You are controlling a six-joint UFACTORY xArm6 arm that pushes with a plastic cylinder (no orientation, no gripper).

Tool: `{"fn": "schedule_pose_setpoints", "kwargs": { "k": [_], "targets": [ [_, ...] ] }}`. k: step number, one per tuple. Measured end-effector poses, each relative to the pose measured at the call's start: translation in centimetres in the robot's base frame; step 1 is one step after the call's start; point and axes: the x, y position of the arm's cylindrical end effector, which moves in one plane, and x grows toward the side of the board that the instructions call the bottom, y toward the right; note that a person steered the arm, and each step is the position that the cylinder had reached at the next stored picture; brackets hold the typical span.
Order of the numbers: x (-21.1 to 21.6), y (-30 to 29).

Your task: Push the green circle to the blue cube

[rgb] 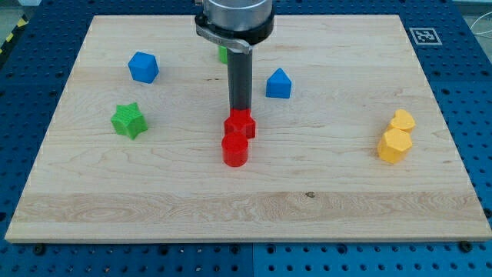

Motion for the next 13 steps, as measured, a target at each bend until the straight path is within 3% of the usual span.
{"fn": "schedule_pose_setpoints", "kwargs": {
  "k": [3,7,13],
  "targets": [
    [-3.0,-5.5],
    [-3.9,-7.5],
    [-16.4,-11.4]
  ]
}}
